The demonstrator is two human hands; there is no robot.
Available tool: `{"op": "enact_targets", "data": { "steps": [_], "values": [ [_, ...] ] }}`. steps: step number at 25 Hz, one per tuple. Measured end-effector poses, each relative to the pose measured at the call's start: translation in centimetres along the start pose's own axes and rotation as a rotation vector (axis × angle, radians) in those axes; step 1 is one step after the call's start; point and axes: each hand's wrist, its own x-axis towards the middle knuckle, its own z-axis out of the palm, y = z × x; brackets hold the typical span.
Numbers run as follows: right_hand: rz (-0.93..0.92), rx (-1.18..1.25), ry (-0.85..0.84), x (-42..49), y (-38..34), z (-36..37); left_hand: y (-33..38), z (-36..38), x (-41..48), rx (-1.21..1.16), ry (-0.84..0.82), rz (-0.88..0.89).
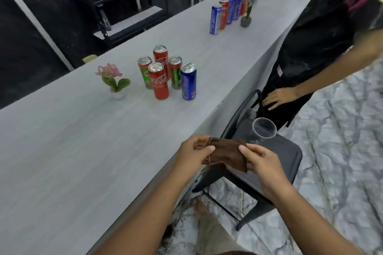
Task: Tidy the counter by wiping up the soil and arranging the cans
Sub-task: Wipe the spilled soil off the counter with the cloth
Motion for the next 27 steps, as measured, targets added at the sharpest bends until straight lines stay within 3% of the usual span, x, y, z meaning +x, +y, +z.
{"op": "enact_targets", "data": {
  "steps": [3,6,8,19,23,27],
  "values": [
    [0.020,0.024,0.150,0.6,1.3,-4.9,-0.1,5.1,2.2,0.159,-0.056,0.009],
    [0.104,0.005,0.243,1.4,4.3,-8.8,-0.4,7.8,4.3,0.492,0.025,0.137],
    [0.161,-0.011,0.261,2.0,6.4,-9.7,-0.5,9.3,5.3,0.611,-0.013,0.212],
    [0.123,0.094,0.281,4.1,7.5,-10.7,-1.7,14.6,6.3,0.546,-0.240,0.138],
    [0.163,0.156,0.208,4.3,7.6,-11.2,-1.2,15.5,6.4,0.489,-0.291,0.156],
    [0.229,0.374,0.063,4.7,7.8,-11.3,-0.5,16.3,6.8,0.433,-0.337,0.154]
  ]
}}
